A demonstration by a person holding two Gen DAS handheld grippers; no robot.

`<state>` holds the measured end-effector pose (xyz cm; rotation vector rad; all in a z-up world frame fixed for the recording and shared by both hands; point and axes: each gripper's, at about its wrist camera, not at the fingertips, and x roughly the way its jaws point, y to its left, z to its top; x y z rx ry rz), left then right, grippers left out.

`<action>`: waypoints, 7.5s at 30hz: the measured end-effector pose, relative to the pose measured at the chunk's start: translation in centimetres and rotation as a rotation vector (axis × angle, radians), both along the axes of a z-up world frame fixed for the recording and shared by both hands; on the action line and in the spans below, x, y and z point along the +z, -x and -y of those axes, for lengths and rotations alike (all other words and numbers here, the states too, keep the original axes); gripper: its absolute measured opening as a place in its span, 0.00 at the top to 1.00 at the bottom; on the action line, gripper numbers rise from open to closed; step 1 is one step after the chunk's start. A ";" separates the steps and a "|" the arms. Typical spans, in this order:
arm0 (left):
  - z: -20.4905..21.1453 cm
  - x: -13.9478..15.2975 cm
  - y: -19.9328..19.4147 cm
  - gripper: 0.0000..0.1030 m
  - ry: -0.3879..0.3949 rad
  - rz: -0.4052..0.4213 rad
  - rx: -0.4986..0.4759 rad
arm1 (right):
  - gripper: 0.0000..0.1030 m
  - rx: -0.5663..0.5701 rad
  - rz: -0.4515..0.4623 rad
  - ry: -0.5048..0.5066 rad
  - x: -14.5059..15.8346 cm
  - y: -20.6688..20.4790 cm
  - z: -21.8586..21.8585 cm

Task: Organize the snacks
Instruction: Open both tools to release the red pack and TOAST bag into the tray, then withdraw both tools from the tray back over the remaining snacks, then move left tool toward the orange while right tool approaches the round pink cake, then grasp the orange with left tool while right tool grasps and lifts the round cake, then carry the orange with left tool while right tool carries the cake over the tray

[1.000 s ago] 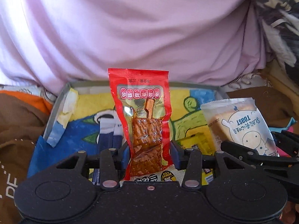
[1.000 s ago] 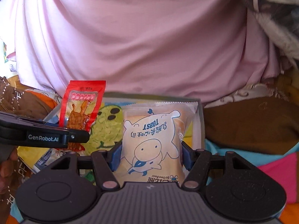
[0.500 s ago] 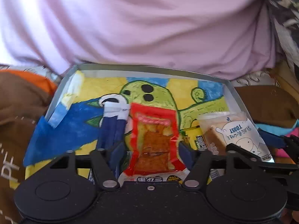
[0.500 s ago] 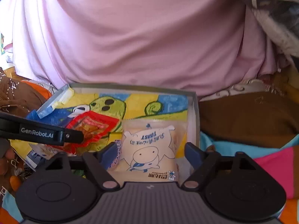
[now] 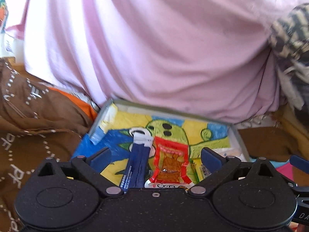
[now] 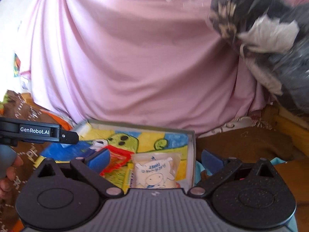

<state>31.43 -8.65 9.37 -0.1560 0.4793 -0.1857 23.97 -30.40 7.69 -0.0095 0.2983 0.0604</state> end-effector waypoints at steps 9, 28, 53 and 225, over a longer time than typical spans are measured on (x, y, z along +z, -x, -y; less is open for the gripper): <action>-1.8 2.2 7.0 0.01 0.004 0.099 -0.007 | 0.00 0.017 0.081 -0.016 2.4 6.3 -1.7; -8.8 0.0 19.0 0.01 -0.040 0.118 0.066 | 0.00 0.204 0.105 0.068 0.5 17.1 -9.2; -10.6 -8.7 19.7 0.01 -0.089 -0.151 -0.001 | 0.00 0.161 -0.302 0.024 -8.2 16.6 -9.8; -3.2 -5.4 -5.9 0.61 -0.020 -0.114 -0.021 | 0.28 0.309 -0.161 0.583 -2.8 -7.6 -11.7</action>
